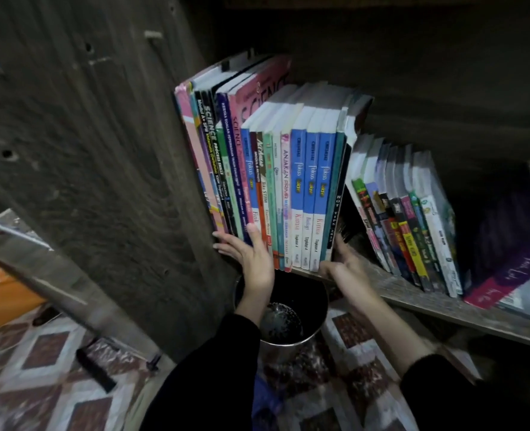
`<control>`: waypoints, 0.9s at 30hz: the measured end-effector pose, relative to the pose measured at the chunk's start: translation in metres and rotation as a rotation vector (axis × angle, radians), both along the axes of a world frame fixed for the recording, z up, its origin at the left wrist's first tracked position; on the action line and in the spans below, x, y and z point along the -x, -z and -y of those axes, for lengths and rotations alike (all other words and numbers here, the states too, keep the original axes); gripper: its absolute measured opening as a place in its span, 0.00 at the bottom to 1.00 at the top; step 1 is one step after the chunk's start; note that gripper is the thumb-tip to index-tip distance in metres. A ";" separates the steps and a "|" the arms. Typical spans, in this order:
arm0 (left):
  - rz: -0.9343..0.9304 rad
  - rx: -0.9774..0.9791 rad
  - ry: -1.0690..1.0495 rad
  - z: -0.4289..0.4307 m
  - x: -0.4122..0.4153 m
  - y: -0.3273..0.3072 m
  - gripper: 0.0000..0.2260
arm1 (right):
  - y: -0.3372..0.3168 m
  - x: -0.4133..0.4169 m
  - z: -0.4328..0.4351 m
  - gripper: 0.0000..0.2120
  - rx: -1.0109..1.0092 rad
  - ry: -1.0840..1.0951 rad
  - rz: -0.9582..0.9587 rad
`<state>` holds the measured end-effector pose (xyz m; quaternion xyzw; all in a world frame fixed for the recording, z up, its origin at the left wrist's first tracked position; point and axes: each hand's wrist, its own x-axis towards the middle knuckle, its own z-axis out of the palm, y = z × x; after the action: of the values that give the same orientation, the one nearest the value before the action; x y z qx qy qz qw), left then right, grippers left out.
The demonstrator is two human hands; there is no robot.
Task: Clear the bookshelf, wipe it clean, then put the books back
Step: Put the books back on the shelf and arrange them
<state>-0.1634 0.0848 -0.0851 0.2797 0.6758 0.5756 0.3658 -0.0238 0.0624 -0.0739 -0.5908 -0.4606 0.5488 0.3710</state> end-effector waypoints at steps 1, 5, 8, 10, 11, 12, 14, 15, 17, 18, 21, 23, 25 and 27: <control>-0.003 0.007 -0.003 0.002 0.001 -0.002 0.32 | -0.001 -0.001 0.001 0.39 0.004 -0.014 0.004; 0.007 0.066 -0.055 0.011 -0.007 -0.012 0.31 | -0.010 -0.003 0.002 0.39 -0.014 -0.066 0.105; -0.028 0.020 -0.186 0.034 -0.039 -0.019 0.22 | -0.011 -0.010 0.008 0.24 -0.136 0.001 0.248; -0.081 -0.217 -0.103 0.055 -0.073 -0.023 0.12 | -0.006 -0.021 0.020 0.13 -0.369 0.229 0.333; -0.084 -0.301 -0.002 0.062 -0.089 -0.026 0.10 | -0.004 -0.029 0.027 0.12 -0.487 0.376 0.360; -0.060 -0.329 0.106 0.063 -0.104 -0.029 0.12 | -0.001 -0.039 0.034 0.11 -0.602 0.517 0.403; -0.030 -0.258 0.285 0.054 -0.124 -0.033 0.25 | 0.002 -0.058 0.042 0.21 -0.687 0.685 0.516; -0.031 -0.183 0.366 0.047 -0.131 -0.037 0.35 | 0.005 -0.068 0.041 0.29 -0.650 0.690 0.544; -0.018 -0.050 0.500 0.033 -0.141 -0.044 0.48 | 0.008 -0.088 0.035 0.44 -0.458 0.598 0.501; -0.013 -0.020 0.548 0.026 -0.143 -0.048 0.51 | 0.011 -0.097 0.030 0.48 -0.351 0.537 0.457; -0.014 0.022 0.581 0.009 -0.154 -0.053 0.59 | 0.015 -0.116 0.017 0.53 -0.218 0.430 0.477; -0.029 0.001 0.508 0.006 -0.166 -0.054 0.59 | 0.014 -0.120 0.010 0.52 -0.178 0.383 0.533; -0.080 -0.032 0.393 0.005 -0.179 -0.055 0.55 | 0.014 -0.122 0.007 0.49 -0.177 0.344 0.556; -0.146 -0.036 0.298 0.006 -0.187 -0.057 0.51 | 0.014 -0.125 0.006 0.47 -0.209 0.308 0.567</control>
<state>0.0238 0.0787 -0.0277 0.4245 0.6410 0.5053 0.3919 0.1011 0.0565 -0.0879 -0.7415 -0.5043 0.2498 0.3652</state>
